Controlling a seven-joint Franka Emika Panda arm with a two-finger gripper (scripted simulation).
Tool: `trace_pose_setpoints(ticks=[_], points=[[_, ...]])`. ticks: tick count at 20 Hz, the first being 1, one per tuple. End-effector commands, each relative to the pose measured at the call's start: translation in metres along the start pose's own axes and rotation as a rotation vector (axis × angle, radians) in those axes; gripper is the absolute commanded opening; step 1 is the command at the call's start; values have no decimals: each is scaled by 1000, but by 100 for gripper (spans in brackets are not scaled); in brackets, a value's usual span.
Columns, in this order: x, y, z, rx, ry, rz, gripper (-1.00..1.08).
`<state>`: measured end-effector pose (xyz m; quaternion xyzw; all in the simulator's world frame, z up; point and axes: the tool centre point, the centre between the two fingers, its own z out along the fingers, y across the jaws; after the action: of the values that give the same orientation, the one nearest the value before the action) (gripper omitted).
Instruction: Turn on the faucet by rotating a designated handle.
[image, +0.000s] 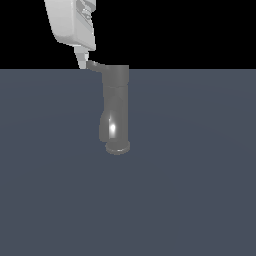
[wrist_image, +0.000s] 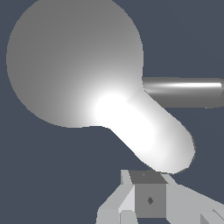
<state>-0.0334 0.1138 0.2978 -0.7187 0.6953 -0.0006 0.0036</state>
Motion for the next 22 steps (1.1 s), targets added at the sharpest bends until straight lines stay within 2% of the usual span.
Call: trace_pose_setpoints(ticks=[1,7,8,21,22], points=[[15,8,0,-4,4,18,-100],[22,24,-1,-6,4,19,-100],[7,22,0,-4,2,-6,-100],[83,43,-1,-6,4,17,-100],[83,43,-1,-6,4,17,-100]])
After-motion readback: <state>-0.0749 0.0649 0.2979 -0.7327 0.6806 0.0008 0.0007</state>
